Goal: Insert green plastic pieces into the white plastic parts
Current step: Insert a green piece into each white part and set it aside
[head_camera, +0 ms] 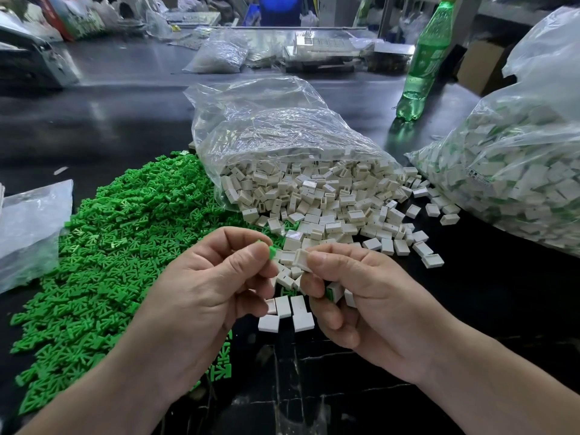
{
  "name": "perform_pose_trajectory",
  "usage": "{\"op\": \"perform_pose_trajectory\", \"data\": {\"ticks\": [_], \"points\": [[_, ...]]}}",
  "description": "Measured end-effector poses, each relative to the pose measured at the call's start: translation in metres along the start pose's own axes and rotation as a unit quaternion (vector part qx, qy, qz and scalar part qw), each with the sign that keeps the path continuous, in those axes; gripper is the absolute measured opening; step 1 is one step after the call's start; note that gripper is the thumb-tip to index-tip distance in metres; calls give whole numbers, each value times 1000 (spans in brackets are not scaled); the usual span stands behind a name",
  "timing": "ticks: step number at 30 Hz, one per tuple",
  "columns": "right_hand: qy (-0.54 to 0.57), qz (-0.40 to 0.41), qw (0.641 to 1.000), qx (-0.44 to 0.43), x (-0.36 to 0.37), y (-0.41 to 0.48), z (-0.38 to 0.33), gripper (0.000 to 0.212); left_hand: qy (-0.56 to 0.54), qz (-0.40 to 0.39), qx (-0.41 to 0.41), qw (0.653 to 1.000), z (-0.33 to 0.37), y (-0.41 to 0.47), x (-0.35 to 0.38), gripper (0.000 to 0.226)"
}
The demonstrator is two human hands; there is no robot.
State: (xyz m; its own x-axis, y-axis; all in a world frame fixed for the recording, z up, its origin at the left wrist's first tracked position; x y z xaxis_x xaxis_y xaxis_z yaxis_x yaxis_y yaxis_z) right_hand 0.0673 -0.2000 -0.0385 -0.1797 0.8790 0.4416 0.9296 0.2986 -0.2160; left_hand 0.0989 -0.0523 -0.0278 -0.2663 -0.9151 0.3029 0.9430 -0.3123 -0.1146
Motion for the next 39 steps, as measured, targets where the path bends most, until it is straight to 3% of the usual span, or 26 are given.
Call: {"op": "perform_pose_trajectory", "data": {"ticks": [11,16,20,27,39], "points": [[-130,15,985,-116,1,-5,-10,15,2,-4,11,1000,4,-7,10,9],[-187,23,971,-146,1,-8,-14,12,72,-7,28,997,9,-11,14,12],[-256,32,950,-173,2,-11,-17,15,193,-15,62,979,13,-14,16,22],[-342,29,927,-152,0,-12,-16,13,261,-56,35,963,11,-14,16,16],[-396,4,912,-106,2,-14,-15,15,328,-93,14,940,11,-14,14,22]]}}
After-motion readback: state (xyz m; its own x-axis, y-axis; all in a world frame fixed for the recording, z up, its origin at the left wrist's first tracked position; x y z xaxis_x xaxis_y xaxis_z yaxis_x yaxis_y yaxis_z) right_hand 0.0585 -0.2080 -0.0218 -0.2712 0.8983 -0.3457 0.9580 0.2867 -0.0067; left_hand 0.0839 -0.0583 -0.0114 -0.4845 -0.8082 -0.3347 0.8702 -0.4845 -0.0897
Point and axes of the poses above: each hand's wrist, its own y-axis towards the middle knuckle, its own x-axis out of the palm, z = x × y, the point moved 7 cm from there along y, towards the middle knuckle, and after that the axes turned 1 degree about -x, right-handed, at the moved point
